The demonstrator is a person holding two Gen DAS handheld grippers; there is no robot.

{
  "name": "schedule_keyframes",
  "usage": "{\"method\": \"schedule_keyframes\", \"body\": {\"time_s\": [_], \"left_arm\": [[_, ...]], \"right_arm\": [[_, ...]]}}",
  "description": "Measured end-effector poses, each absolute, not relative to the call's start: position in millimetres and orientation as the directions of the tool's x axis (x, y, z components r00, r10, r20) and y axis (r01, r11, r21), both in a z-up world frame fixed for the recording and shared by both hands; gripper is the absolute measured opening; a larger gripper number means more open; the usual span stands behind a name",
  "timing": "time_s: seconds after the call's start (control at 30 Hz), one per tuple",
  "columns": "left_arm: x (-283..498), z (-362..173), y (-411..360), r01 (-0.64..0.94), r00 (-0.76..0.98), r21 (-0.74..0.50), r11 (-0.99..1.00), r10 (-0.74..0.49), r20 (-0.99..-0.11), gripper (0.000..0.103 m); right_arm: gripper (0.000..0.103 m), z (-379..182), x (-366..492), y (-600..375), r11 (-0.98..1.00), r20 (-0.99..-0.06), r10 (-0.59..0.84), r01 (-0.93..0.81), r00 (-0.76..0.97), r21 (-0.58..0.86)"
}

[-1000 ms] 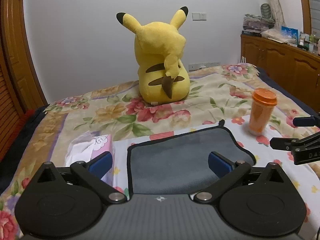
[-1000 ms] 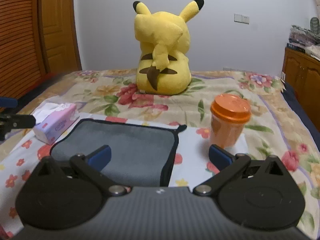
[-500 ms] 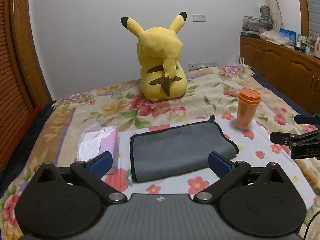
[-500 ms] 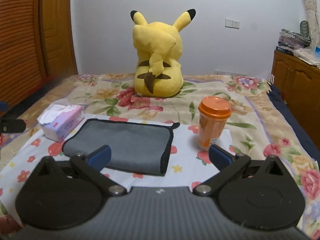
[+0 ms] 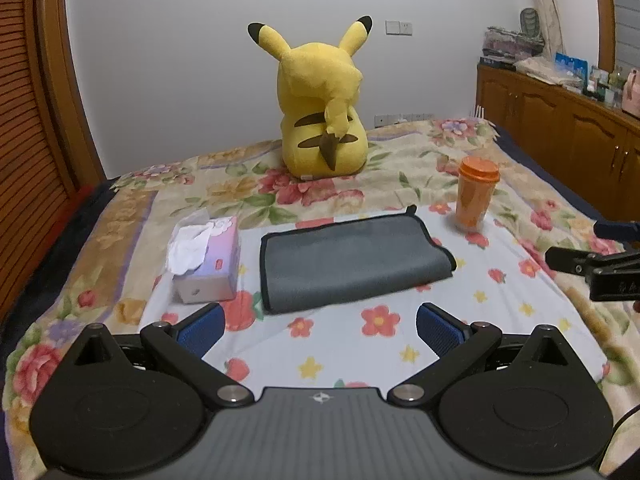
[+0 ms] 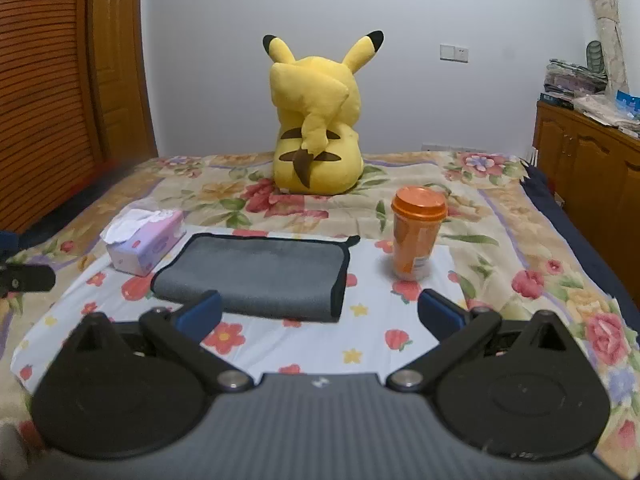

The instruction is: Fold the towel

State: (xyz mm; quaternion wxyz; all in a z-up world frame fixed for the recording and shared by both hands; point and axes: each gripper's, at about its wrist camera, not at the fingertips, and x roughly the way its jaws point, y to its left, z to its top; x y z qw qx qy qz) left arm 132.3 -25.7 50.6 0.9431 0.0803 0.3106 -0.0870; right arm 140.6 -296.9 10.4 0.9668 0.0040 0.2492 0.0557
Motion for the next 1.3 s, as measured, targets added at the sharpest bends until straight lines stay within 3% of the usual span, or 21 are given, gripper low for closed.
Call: {"method": "schedule_keyframes", "body": {"time_s": [0.67, 1.3], "left_arm": [[55.7, 77.8, -12.8, 0.175, 0.817, 0.085, 0.981, -0.097, -0.568, 0.103], [17.5, 10.0, -16.4, 0.170, 0.768, 0.037, 0.985, -0.109, -0.631, 0.103]], "right_arm": [[0.103, 42.0, 62.5, -282.6, 0.992, -0.429, 0.126, -0.125, 0.895, 0.031], [0.103, -3.1, 26.1, -262.5, 0.992, -0.472, 0.121, -0.122, 0.873, 0.028]]}}
